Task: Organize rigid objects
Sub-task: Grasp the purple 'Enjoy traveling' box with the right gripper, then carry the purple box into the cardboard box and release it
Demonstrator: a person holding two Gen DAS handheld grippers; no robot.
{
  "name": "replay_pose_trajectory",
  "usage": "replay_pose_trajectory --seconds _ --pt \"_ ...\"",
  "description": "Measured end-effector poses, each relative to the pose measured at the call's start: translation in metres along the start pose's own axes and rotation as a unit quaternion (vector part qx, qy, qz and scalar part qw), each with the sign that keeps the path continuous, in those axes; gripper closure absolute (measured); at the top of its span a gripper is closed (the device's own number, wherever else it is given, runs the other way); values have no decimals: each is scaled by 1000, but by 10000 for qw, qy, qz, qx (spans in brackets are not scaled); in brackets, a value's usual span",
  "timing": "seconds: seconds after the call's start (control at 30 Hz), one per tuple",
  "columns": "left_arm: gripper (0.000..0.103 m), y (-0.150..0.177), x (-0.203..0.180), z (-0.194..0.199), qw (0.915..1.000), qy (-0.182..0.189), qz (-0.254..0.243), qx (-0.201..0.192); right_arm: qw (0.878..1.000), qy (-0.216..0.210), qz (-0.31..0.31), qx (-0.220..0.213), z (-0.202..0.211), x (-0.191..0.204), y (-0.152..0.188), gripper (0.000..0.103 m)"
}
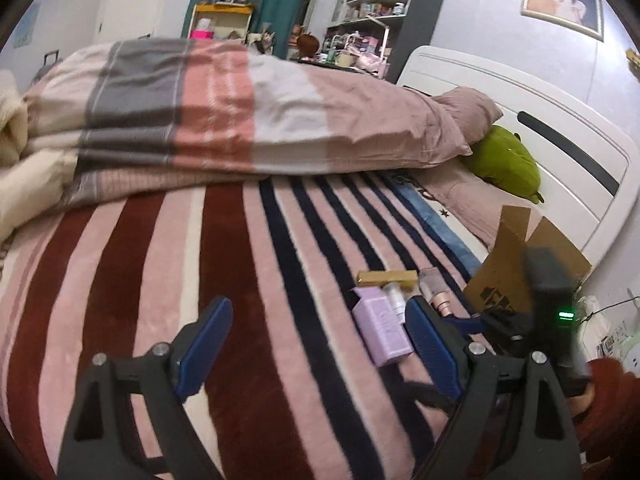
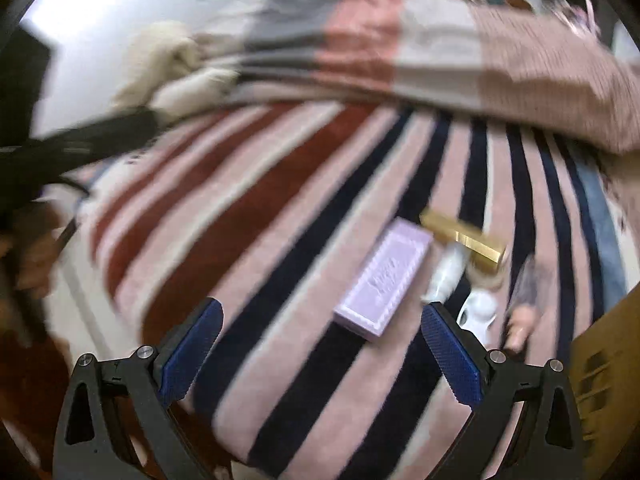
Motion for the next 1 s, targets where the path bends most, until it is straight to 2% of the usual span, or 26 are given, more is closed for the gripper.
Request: replay_pose_trajectory --seconds 0.07,0.13,0.2,0.23,0.27,0.3,0.5,0.63,0.8,0.83,0.93,0.97,1.0 --pt "17 7 7 -7 10000 17 57 75 9992 126 -367 90 -17 -16 3 21" --pt "17 12 9 -10 9999 20 83 121 9979 296 -571 86 -30 -30 1 25" --pt "17 16 10 -14 9998 63 109 167 9968 423 -682 60 -34 -37 -2 44" --pt "17 16 10 -16 9998 81 104 180 9963 434 -730 103 -38 -40 -2 60" --pt "17 17 10 -16 9997 92 96 188 9962 435 -748 113 -38 -42 -2 67" --pt "17 16 8 -17 9997 104 86 199 9963 422 -742 112 -37 -42 -3 70" --pt "17 10 -11 -19 9985 478 91 251 9999 59 -81 -137 -6 -12 -13 70" --pt "17 -5 -48 -9 9937 1100 52 187 9966 -441 439 -541 43 17 -29 70" --pt "18 -32 -106 3 9862 1647 -174 67 9890 -752 873 -932 99 32 -46 70" --pt "19 -38 -117 5 9848 1725 -217 46 9874 -740 963 -1016 113 31 -47 70" --pt "41 -52 -154 6 9811 1889 -418 46 9849 -625 1052 -1224 149 14 -44 70" --pt "51 -58 -171 4 9799 1912 -559 52 9847 -584 1034 -1278 158 7 -43 70" --pt "50 -61 -181 3 9788 1949 -635 63 9846 -536 996 -1335 168 -3 -42 70"
Point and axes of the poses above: each gripper's, at about its wrist camera, not at the fingertips, and z roughly against the way its jaws point, x to its left, y to its underside, the point moved 8 cm from there along -z, roughly the way its jaws point, and after that the axes turned 9 degrees about -y, right-handed, at the moved point
